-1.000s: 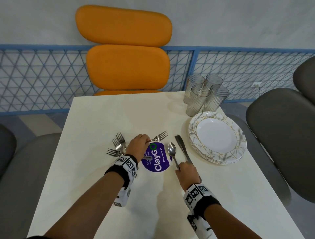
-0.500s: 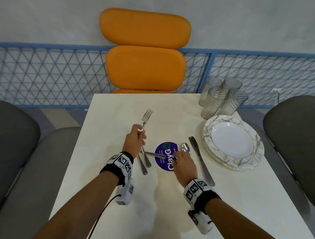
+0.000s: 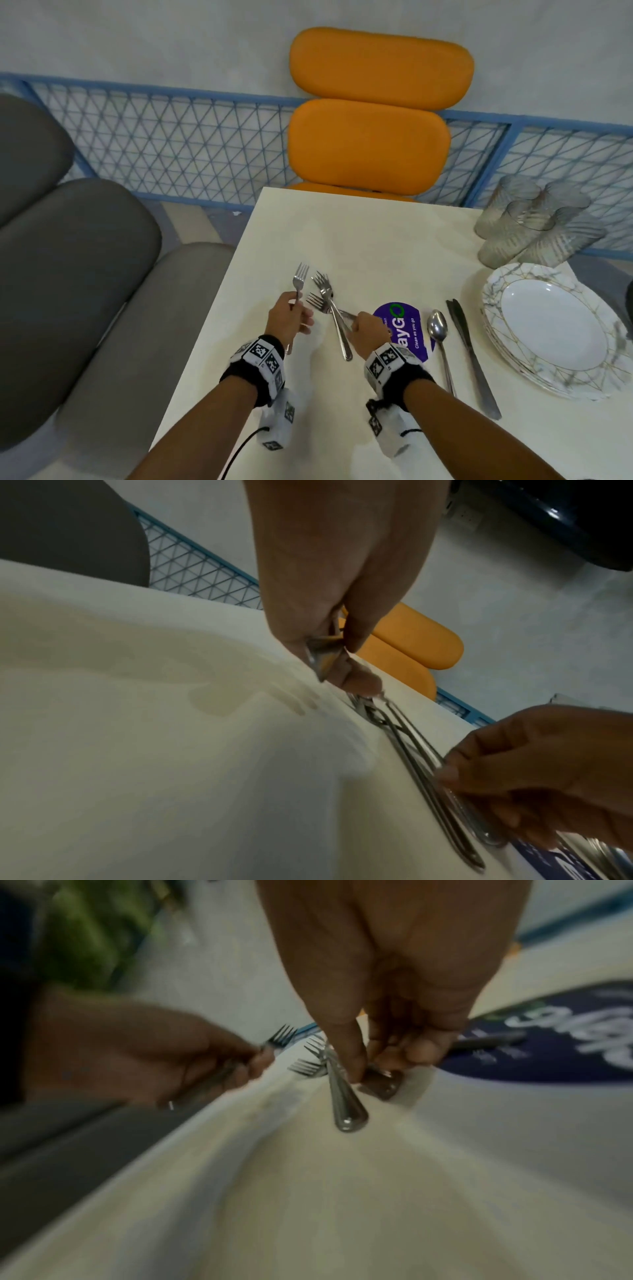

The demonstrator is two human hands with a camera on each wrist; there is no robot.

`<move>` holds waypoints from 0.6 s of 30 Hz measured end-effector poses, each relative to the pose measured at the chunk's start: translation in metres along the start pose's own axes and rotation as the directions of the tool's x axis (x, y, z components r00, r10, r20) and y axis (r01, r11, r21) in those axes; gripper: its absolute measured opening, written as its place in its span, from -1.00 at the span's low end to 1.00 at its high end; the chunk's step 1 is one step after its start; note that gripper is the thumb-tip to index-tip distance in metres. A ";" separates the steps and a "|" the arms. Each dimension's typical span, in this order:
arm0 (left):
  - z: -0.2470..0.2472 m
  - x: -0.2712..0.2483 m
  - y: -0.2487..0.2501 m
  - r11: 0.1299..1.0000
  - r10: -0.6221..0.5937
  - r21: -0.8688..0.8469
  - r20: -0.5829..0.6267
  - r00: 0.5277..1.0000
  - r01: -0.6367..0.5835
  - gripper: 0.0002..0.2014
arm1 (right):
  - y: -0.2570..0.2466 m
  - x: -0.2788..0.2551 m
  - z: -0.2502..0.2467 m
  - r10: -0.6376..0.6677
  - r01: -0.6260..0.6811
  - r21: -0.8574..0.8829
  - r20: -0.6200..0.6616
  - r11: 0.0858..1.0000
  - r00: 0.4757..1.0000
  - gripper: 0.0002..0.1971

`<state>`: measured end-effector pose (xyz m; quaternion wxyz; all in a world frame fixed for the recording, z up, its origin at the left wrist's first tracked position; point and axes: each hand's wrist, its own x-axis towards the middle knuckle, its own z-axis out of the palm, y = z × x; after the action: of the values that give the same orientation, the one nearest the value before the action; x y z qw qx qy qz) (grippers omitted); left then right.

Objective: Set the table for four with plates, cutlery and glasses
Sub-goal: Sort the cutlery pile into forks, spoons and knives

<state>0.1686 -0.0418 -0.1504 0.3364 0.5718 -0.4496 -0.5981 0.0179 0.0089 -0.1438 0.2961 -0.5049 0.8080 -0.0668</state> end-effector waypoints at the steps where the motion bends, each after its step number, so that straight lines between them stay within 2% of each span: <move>1: 0.003 0.000 -0.002 1.000 -0.009 -0.024 -0.006 1.000 0.009 -0.81 | 0.002 -0.002 0.000 -0.003 0.008 0.157 -0.026 0.988 1.000 -0.90; 2: 0.006 0.000 -0.003 0.999 -0.014 -0.041 -0.013 1.000 0.014 -0.82 | 0.003 -0.002 0.001 0.000 0.013 0.335 -0.040 0.942 0.999 -0.84; 4: 0.013 0.001 -0.006 0.998 -0.019 -0.059 -0.013 1.000 0.018 -0.81 | 0.003 -0.007 0.003 -0.020 0.010 0.641 0.008 0.768 1.000 -0.73; 5: 0.016 0.001 -0.006 0.998 -0.025 -0.061 -0.003 1.000 0.024 -0.80 | 0.000 -0.011 0.003 -0.059 0.008 0.728 0.045 0.686 0.997 -0.74; 7: 0.023 -0.001 -0.003 0.997 -0.036 -0.070 0.039 0.999 0.038 -0.81 | -0.008 -0.016 0.003 -0.151 0.011 0.777 0.109 0.629 0.982 -0.75; 10: 0.031 -0.006 0.006 0.972 -0.060 -0.220 0.103 0.993 0.082 -0.80 | -0.018 -0.017 0.007 -0.216 0.035 0.731 0.155 0.682 0.964 -0.69; 12: 0.029 -0.006 0.009 0.959 -0.077 -0.265 0.084 0.993 0.097 -0.76 | -0.021 -0.014 0.010 -0.225 0.028 0.744 0.167 0.668 0.960 -0.69; 15: 0.020 -0.005 0.002 0.973 -0.052 -0.224 0.043 0.998 0.061 -0.75 | -0.023 -0.011 0.011 -0.266 0.008 0.772 0.209 0.635 0.941 -0.70; 16: 0.017 -0.004 0.000 0.978 -0.043 -0.202 0.033 0.999 0.049 -0.74 | -0.024 -0.010 0.011 -0.255 -0.002 0.759 0.221 0.651 0.941 -0.69; 18: 0.011 -0.003 -0.001 0.967 -0.059 -0.247 0.006 0.998 0.058 -0.78 | -0.025 -0.008 0.009 -0.160 0.030 0.577 0.175 0.816 0.972 -0.69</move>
<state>0.1584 -0.0367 -0.1507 0.3875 0.5387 -0.3542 -0.6589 0.0446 0.0048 -0.1373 0.5152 -0.4374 0.6878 -0.2649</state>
